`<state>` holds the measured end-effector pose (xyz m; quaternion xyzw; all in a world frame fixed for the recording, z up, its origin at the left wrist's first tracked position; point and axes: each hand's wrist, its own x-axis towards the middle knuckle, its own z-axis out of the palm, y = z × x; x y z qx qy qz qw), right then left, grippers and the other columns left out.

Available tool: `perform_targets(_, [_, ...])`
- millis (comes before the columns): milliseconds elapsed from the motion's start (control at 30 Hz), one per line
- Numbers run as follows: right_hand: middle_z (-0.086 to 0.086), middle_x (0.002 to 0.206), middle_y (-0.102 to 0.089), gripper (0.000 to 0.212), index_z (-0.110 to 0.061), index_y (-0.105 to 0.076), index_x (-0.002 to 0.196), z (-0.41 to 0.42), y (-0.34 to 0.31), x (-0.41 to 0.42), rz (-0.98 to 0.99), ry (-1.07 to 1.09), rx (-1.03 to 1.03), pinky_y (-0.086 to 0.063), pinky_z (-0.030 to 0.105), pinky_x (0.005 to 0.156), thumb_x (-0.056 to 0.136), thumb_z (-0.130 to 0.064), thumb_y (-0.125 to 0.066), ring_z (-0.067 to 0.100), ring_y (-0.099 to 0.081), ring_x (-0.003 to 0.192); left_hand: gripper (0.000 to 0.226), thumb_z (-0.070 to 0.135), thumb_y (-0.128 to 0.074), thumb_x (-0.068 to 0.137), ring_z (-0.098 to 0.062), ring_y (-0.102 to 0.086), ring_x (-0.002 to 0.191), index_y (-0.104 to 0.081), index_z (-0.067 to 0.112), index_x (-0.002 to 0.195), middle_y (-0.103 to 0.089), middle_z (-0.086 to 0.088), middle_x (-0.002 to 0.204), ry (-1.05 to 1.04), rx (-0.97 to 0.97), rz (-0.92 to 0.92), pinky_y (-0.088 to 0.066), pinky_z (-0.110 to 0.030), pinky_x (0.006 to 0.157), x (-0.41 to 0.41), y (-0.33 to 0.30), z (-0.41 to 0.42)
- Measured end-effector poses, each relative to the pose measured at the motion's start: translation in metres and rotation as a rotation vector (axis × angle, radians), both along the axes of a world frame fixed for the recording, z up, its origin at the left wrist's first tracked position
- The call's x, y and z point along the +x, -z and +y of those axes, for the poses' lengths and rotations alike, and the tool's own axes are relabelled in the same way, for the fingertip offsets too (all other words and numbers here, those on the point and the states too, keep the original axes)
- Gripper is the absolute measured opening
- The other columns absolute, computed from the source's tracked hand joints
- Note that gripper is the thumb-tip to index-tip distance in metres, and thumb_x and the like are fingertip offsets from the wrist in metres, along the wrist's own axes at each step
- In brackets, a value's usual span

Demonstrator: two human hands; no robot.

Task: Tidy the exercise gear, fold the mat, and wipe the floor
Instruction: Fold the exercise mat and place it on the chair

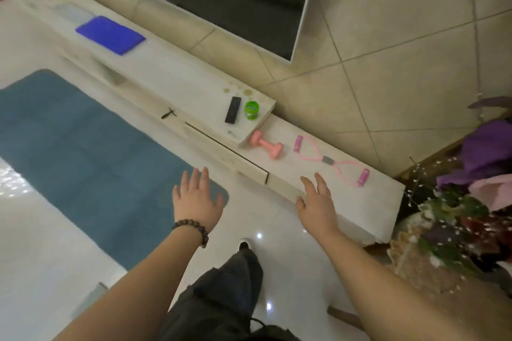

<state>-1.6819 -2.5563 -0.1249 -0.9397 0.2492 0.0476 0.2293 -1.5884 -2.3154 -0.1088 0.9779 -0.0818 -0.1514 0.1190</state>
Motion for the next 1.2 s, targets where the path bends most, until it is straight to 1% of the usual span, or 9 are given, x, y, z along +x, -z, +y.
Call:
perform_targets(67, [0.010, 0.157, -0.010, 0.051, -0.020, -0.032, 0.145, 0.029, 0.004, -0.019, 0.011, -0.051, 0.024, -0.027, 0.037, 0.113, 0.096, -0.022, -0.046, 0.029, -0.022, 0.140, 0.071, 0.047, -0.037, 0.098, -0.024, 0.001, 0.149, -0.005, 0.020, 0.155, -0.007, -0.004, 0.162, -0.071, 0.004, -0.007, -0.006, -0.047, 0.121, -0.033, -0.003, 0.035])
perform_targets(167, [0.009, 0.157, -0.009, 0.052, -0.022, -0.031, 0.146, 0.080, 0.009, -0.046, 0.044, -0.145, 0.031, -0.029, 0.035, 0.112, 0.096, -0.023, -0.045, 0.028, -0.023, 0.140, 0.070, 0.048, -0.036, 0.098, -0.023, 0.002, 0.149, -0.004, 0.022, 0.155, -0.006, -0.002, 0.163, -0.194, 0.024, -0.008, -0.004, -0.046, 0.121, -0.086, -0.005, 0.092])
perform_targets(300, [0.007, 0.158, -0.009, 0.051, -0.023, -0.032, 0.145, 0.157, 0.008, -0.069, 0.070, -0.275, 0.093, -0.030, 0.034, 0.112, 0.095, -0.023, -0.046, 0.027, -0.023, 0.140, 0.069, 0.051, -0.033, 0.098, -0.024, 0.003, 0.149, -0.002, 0.025, 0.154, -0.004, 0.000, 0.163, -0.350, 0.110, 0.028, -0.004, -0.046, 0.121, -0.148, -0.008, 0.170])
perform_targets(400, [0.005, 0.158, -0.009, 0.052, -0.023, -0.033, 0.144, 0.208, 0.002, -0.072, 0.067, -0.391, 0.119, -0.027, 0.033, 0.112, 0.094, -0.020, -0.047, 0.026, -0.022, 0.140, 0.067, 0.050, -0.030, 0.099, -0.025, 0.001, 0.149, -0.002, 0.025, 0.154, -0.004, -0.001, 0.163, -0.465, 0.161, 0.032, -0.007, -0.047, 0.121, -0.180, -0.014, 0.223])
perform_targets(600, [0.006, 0.157, -0.011, 0.051, -0.022, -0.035, 0.144, 0.303, -0.011, -0.062, 0.039, -0.556, 0.139, -0.028, 0.034, 0.110, 0.095, -0.020, -0.049, 0.026, -0.023, 0.140, 0.067, 0.044, -0.034, 0.099, -0.026, 0.001, 0.149, -0.005, 0.021, 0.155, -0.006, -0.003, 0.163, -0.690, 0.113, 0.003, -0.007, -0.048, 0.120, -0.233, -0.031, 0.318])
perform_targets(700, [0.005, 0.157, -0.011, 0.050, -0.022, -0.036, 0.143, 0.357, -0.015, -0.055, 0.028, -0.630, 0.121, -0.029, 0.037, 0.109, 0.095, -0.021, -0.049, 0.027, -0.021, 0.140, 0.068, 0.045, -0.034, 0.098, -0.026, 0.000, 0.149, -0.005, 0.021, 0.155, -0.007, -0.004, 0.162, -0.775, 0.131, -0.008, -0.008, -0.048, 0.120, -0.252, -0.033, 0.370])
perform_targets(900, [0.002, 0.157, -0.011, 0.048, -0.022, -0.037, 0.141, 0.489, -0.009, -0.051, 0.030, -0.724, 0.112, -0.032, 0.039, 0.107, 0.095, -0.020, -0.048, 0.026, -0.022, 0.139, 0.069, 0.047, -0.034, 0.097, -0.024, -0.001, 0.149, -0.006, 0.022, 0.155, -0.009, -0.003, 0.162, -0.879, 0.134, -0.013, -0.009, -0.047, 0.120, -0.275, -0.018, 0.487])
perform_targets(1100, [0.000, 0.158, -0.007, 0.048, -0.023, -0.034, 0.143, 0.641, 0.003, -0.052, 0.075, -0.698, 0.121, -0.035, 0.039, 0.105, 0.096, -0.021, -0.046, 0.023, -0.019, 0.139, 0.068, 0.047, -0.032, 0.097, -0.023, 0.000, 0.149, -0.004, 0.021, 0.155, -0.008, -0.003, 0.162, -0.872, 0.139, 0.034, -0.010, -0.046, 0.120, -0.285, -0.001, 0.631])
perform_targets(1200, [-0.001, 0.158, -0.008, 0.048, -0.022, -0.034, 0.143, 0.696, 0.000, -0.047, 0.077, -0.680, 0.122, -0.036, 0.041, 0.104, 0.096, -0.020, -0.045, 0.023, -0.018, 0.140, 0.068, 0.046, -0.033, 0.097, -0.023, -0.001, 0.149, -0.006, 0.021, 0.154, -0.009, -0.003, 0.162, -0.866, 0.128, 0.030, -0.008, -0.046, 0.120, -0.282, -0.005, 0.687])
